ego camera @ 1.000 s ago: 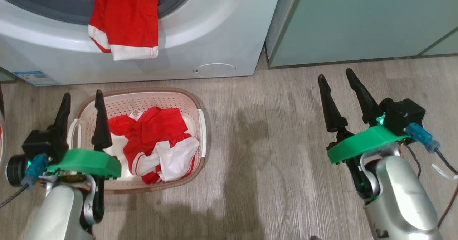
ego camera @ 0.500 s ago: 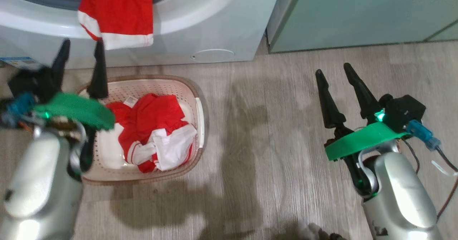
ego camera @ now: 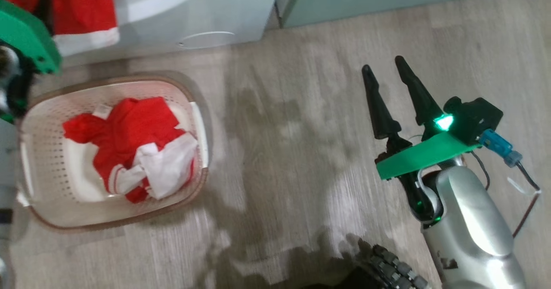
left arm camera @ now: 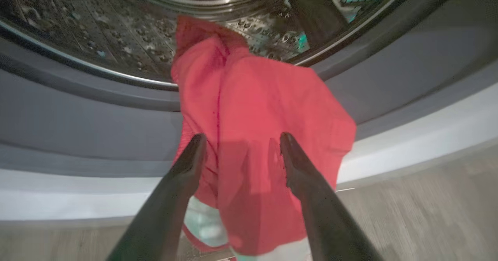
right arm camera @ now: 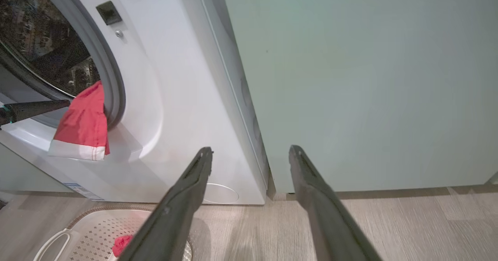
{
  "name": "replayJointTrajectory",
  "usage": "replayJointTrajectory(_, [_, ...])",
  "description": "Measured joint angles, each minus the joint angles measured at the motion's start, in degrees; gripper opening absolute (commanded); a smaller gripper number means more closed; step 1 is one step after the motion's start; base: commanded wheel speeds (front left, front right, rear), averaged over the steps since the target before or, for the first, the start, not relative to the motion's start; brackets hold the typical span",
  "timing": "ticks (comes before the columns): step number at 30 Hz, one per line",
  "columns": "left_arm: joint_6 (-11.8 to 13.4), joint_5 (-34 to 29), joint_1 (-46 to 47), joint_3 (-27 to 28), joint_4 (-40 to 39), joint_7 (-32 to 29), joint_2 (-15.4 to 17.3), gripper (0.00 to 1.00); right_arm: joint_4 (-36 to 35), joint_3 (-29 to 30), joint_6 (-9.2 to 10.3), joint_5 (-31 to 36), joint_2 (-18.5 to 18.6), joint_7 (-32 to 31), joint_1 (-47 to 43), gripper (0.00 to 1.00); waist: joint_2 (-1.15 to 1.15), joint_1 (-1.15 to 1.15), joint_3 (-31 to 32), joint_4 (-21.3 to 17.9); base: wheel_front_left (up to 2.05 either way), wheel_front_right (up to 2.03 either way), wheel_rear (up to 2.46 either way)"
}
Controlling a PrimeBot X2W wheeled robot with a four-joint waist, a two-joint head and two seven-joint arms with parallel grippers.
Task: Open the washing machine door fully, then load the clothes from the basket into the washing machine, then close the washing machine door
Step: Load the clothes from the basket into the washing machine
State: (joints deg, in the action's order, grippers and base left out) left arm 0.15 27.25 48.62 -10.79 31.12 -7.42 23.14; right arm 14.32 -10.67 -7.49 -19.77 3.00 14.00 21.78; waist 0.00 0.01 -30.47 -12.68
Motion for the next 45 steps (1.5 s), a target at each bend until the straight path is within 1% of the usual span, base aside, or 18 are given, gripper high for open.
replayJointTrajectory(5, [-0.27,-0.03,4.89,0.02,6.10,-4.46,3.07,1.00,0.64,-1.36,0.00,-1.75,-0.01,0.33,0.94,1.00,0.00,0.00,-2.24,-2.74,0.00,0.00,0.00])
replayJointTrajectory(7, [-1.16,-0.02,7.09,-0.09,8.70,-7.40,4.33,1.00,0.16,-1.46,0.00,-2.65,-0.01,0.47,1.30,1.00,0.00,0.00,-3.21,-3.90,0.00,0.00,0.00])
replayJointTrajectory(11, [-2.64,0.20,9.81,-0.37,10.67,-11.91,5.54,1.00,-0.44,-1.62,0.00,-3.25,-0.01,0.47,1.29,1.00,0.00,0.00,-4.06,-4.73,0.00,0.00,0.00])
replayJointTrajectory(12, [-2.99,0.43,10.61,-0.54,10.98,-13.07,5.84,0.98,-0.56,-1.71,0.00,-3.50,-0.01,0.47,1.30,1.00,0.00,0.00,-4.22,-4.84,0.00,0.00,0.00])
replayJointTrajectory(13, [-3.04,0.43,11.27,-0.73,11.05,-14.18,6.08,0.13,-0.66,-1.77,0.00,-3.60,-0.01,0.47,1.29,1.00,0.00,0.00,-4.38,-4.93,0.00,0.00,0.00])
replayJointTrajectory(14, [-3.05,0.48,11.72,-0.75,11.03,-15.16,6.20,0.00,-0.85,-1.87,0.00,-3.77,-0.01,0.47,1.30,1.00,0.00,-0.01,-4.52,-5.00,0.00,0.00,0.00])
replayJointTrajectory(16, [-3.08,0.67,12.37,-1.03,10.69,-16.55,6.35,0.00,-1.19,-2.10,0.00,-4.11,-0.01,0.47,1.30,1.00,0.00,-0.01,-4.85,-5.12,0.00,0.00,0.00])
replayJointTrajectory(21, [-2.91,0.60,14.05,-1.12,8.93,-16.53,7.60,0.00,-1.74,-2.67,0.00,-4.95,-0.01,0.47,1.40,1.00,0.00,-0.01,-5.86,-5.53,0.00,0.00,0.00])
replayJointTrajectory(22, [-2.49,0.38,15.21,-0.91,8.34,-15.86,8.47,0.00,-2.07,-2.99,0.00,-5.06,-0.01,0.47,1.59,1.00,0.00,-0.01,-6.47,-5.87,0.00,0.00,0.00])
replayJointTrajectory(23, [-2.49,0.38,15.21,-0.91,8.34,-15.86,8.47,0.00,-2.07,-2.99,0.00,-5.06,-0.01,0.47,1.59,1.00,0.00,-0.01,-6.47,-5.87,0.00,0.00,0.00])
replayJointTrajectory(26, [-1.46,0.11,17.61,-0.29,7.48,-14.07,9.95,0.00,-2.50,-3.75,0.00,-6.15,-0.01,0.48,2.41,1.00,0.00,-0.01,-7.58,-6.66,0.00,0.00,0.00])
replayJointTrajectory(32, [0.33,-0.92,23.02,1.86,6.91,-10.11,12.55,0.00,-3.37,-5.00,0.00,-7.77,-0.03,0.48,2.95,1.00,0.00,-0.01,-10.30,-9.08,0.00,0.00,0.00])
replayJointTrajectory(34, [0.81,-1.18,24.46,2.50,6.93,-8.15,13.17,0.00,-3.65,-5.32,0.00,-8.22,-0.03,0.48,2.99,1.00,0.00,-0.01,-11.32,-9.91,0.00,0.00,0.00])
replayJointTrajectory(39, [2.07,-1.24,28.22,4.03,7.12,-1.89,13.55,0.00,-4.61,-6.45,0.00,-9.51,-0.04,0.49,3.55,1.00,0.00,0.00,-13.90,-11.86,0.00,0.00,0.00])
replayJointTrajectory(45, [2.53,-3.71,32.76,4.85,7.62,8.86,14.77,0.00,-5.56,-7.73,0.00,-10.60,-0.07,0.63,3.62,1.00,0.00,0.00,-16.13,-13.89,0.00,0.00,0.00])
